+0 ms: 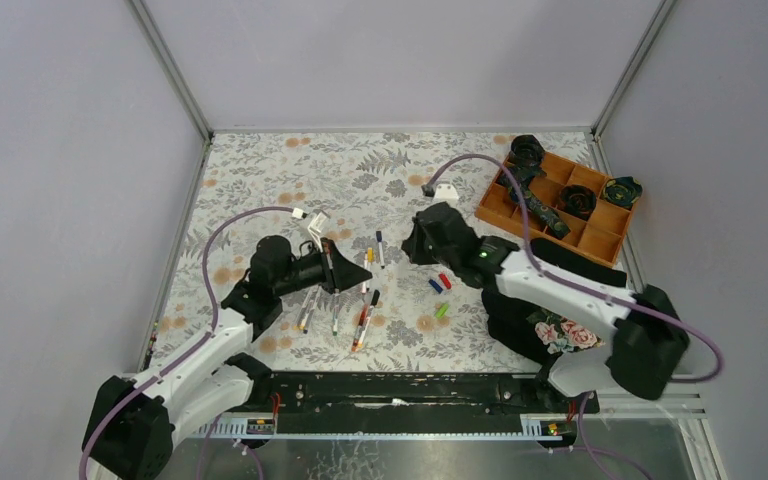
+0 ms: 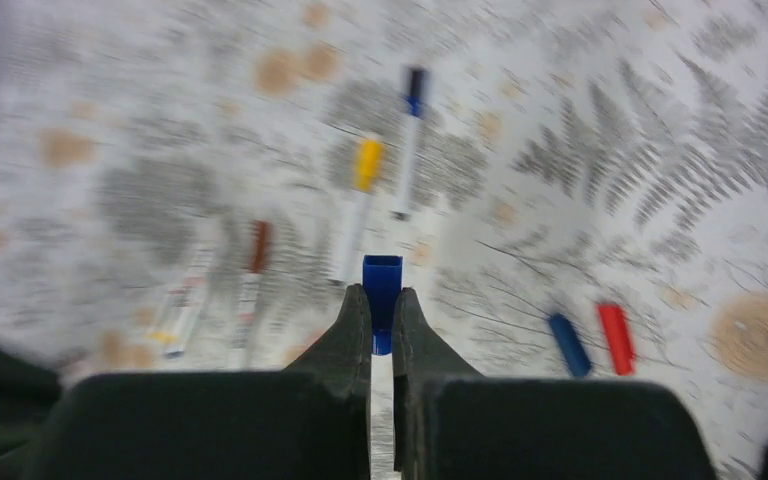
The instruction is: Insert the pens into the pen caps
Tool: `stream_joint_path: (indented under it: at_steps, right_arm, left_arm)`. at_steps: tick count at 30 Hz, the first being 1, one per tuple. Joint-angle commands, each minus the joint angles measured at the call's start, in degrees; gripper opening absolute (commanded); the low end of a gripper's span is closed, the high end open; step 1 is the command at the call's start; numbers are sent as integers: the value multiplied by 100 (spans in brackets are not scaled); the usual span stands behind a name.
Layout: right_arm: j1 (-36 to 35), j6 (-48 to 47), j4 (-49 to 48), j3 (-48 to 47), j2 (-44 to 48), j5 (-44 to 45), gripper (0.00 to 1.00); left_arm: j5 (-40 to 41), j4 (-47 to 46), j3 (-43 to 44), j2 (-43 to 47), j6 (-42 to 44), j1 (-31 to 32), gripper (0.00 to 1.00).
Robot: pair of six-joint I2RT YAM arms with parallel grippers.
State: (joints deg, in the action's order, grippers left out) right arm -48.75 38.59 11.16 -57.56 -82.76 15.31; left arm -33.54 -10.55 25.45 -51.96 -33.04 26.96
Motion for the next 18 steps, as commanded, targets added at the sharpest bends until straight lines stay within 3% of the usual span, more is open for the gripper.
stream_joint_path:
  at_steps: [1,7,18]
  right_arm:
    - [24,107,-1338,375,904,-1048,0]
    - [18,413,-2545,620,1338,-1824,0]
    - [23,536,-3411,685,1259,-2415,0]
  left_arm:
    - [-540,-1296,-109,214,-221,11,0]
    - [-753,-1593,-193,271,-319,13,0]
    - [-944,-1774,-205,214,-403,18,0]
